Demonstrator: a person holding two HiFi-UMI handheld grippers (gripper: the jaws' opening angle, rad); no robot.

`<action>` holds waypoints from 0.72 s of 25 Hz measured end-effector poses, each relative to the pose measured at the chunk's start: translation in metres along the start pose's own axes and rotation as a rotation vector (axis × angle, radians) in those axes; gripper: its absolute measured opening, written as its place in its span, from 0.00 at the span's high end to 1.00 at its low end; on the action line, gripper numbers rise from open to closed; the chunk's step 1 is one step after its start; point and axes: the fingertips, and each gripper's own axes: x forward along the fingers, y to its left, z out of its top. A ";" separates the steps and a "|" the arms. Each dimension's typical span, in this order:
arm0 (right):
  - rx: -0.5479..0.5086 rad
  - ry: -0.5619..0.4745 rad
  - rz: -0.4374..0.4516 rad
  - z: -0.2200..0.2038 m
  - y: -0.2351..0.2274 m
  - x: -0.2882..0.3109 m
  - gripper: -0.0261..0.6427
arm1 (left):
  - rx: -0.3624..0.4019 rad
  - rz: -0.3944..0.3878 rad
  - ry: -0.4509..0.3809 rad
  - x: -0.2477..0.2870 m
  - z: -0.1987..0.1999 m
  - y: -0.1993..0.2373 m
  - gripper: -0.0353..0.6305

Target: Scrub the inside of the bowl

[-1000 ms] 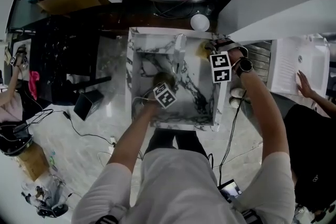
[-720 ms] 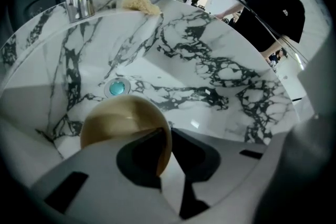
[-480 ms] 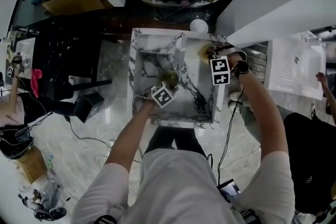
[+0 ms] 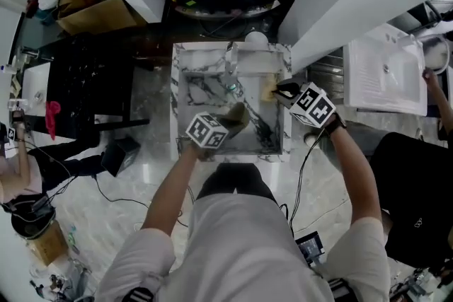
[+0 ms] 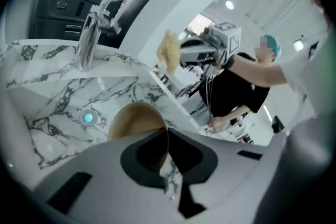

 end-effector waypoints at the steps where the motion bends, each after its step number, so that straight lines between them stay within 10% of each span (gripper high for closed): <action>1: 0.049 -0.030 0.016 0.004 0.012 -0.015 0.88 | -0.019 -0.028 -0.043 -0.009 0.009 -0.011 0.91; 6: 0.266 -0.215 0.111 0.037 0.076 -0.081 0.88 | -0.057 -0.167 -0.248 -0.055 0.048 -0.057 0.91; 18: -0.062 -0.166 0.122 0.113 0.148 -0.121 0.87 | 0.195 -0.359 -0.387 -0.122 0.102 -0.160 0.91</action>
